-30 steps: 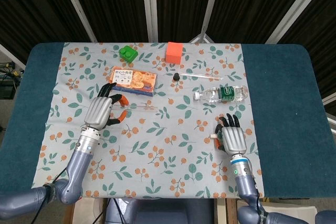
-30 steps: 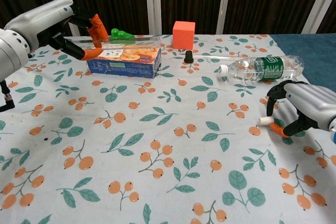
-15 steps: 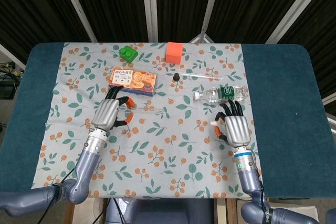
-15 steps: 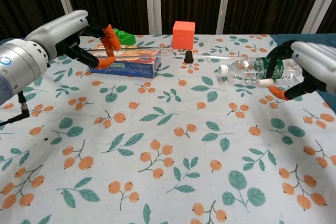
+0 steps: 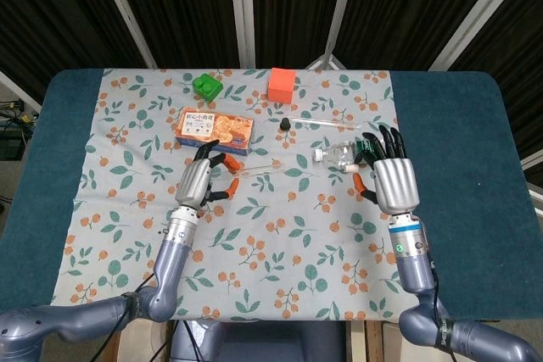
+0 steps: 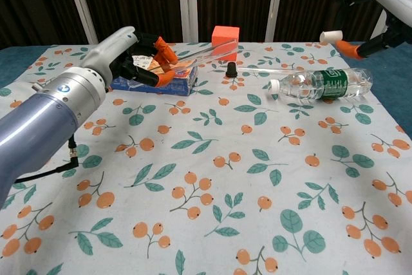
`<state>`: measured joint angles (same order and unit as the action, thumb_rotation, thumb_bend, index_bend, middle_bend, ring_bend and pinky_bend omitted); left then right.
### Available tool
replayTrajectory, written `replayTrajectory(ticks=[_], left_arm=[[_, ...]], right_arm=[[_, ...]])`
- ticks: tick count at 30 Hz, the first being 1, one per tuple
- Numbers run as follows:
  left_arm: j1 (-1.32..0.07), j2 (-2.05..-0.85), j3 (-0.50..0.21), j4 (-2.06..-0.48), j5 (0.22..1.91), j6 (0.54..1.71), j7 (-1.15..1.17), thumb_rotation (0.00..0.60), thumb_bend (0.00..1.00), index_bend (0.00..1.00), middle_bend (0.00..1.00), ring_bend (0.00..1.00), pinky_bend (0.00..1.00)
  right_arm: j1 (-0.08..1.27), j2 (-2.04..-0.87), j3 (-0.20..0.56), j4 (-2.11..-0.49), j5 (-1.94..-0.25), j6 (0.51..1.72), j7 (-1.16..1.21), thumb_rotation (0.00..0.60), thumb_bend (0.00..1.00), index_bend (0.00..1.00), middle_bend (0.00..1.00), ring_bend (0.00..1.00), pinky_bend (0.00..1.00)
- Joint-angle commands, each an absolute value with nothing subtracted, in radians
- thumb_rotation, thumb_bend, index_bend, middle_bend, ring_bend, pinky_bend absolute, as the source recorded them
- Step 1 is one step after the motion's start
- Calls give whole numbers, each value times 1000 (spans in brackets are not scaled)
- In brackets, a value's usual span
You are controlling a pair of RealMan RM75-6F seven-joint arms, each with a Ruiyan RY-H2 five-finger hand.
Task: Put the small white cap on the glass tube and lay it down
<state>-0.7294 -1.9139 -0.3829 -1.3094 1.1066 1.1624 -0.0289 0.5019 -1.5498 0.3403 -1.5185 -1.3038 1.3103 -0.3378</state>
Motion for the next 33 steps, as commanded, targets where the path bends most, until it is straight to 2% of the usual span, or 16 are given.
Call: replayTrajectory(ticks=[1,14,33], left_arm=[[-743,-1949,-390,-1269,1119,1161,-69,600,758,558,497,80,0],[-765,-2032,-393,-1186,1145,1154,-134,600,759,559,497,80,0],[-771,-2054,-416,-1208,1132,1151,-112,600,758,559,497,80,0]], right_arm=[[510,-1540,340,-1510,-1320,1316,-348,600,429,599,214,16,0],[557,-1555,276,-1384,-1490,1369,-373,600,429,599,215,16,0],[615,-1661,261,-1336,-1512,1372,-451,600,429,606,220,17,0]])
